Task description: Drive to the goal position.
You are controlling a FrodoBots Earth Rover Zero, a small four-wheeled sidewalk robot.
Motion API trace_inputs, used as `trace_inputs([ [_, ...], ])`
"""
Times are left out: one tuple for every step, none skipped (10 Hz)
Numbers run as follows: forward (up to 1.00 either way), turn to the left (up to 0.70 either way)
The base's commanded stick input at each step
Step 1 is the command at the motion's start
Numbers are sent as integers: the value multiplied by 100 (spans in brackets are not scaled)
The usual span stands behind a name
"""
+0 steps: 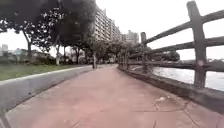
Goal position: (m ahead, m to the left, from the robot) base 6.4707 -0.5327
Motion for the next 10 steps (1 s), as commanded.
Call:
trace_inputs([
  [100, 0],
  [100, 0],
  [100, 0],
  [100, 0],
  [100, 0],
  [100, 0],
  [100, 0],
  [100, 21],
  [100, 37],
  [100, 17],
])
